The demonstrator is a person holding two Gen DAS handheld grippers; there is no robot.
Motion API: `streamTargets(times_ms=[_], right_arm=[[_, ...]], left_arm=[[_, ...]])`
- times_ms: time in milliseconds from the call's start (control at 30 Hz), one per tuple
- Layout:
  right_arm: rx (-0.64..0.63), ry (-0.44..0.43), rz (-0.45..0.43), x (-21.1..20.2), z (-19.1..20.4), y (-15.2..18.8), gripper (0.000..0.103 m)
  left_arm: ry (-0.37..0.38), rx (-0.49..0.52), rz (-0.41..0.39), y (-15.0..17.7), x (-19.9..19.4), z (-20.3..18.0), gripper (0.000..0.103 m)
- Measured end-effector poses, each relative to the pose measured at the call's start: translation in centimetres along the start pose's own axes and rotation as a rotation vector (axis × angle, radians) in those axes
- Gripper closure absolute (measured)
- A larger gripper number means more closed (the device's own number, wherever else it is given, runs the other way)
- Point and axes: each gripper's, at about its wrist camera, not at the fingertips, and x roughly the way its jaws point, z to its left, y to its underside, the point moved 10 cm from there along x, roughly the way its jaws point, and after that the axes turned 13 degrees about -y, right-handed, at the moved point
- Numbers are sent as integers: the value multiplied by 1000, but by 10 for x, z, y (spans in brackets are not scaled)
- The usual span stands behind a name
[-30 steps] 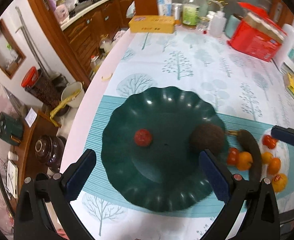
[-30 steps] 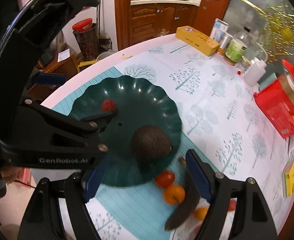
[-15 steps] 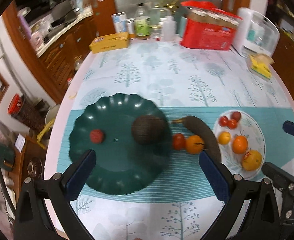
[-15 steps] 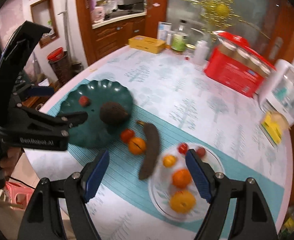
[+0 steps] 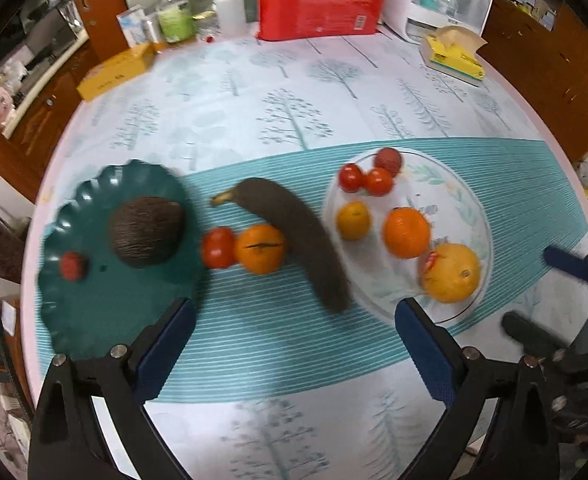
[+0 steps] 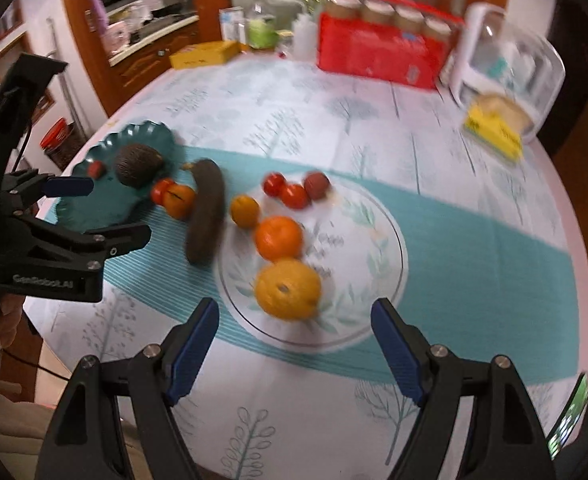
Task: Organize fruits
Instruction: 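Grasp the orange with the left tool while the right tool grasps the yellow grapefruit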
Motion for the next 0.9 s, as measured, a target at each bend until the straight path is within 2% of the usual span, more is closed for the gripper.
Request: streamTargets(times_ms=[167, 333, 500, 533, 567, 600, 633, 900], right_arm=[[53, -48, 15, 20, -15, 11, 24], [-2, -80, 2, 42, -12, 5, 24], [-77, -60, 7, 66, -7, -2, 24], [-79, -66, 10, 69, -8, -3, 26], [-77, -77, 13, 71, -9, -3, 41], [-63, -115, 23, 73, -8, -3, 47], [-49, -128, 25, 73, -9, -2, 50], [15, -113, 55, 56, -32, 17, 51]], left_arm=[[52, 28, -14, -19, 11, -31, 10], [65, 76, 26, -33, 29, -59, 29], [88, 74, 79, -37, 42, -74, 30], [89, 75, 88, -37, 43, -75, 30], [91, 76, 95, -37, 45, -76, 30], [96, 78, 103, -37, 46, -78, 30], [101, 79, 110, -36, 47, -81, 30], [125, 95, 160, -30, 59, -110, 31]])
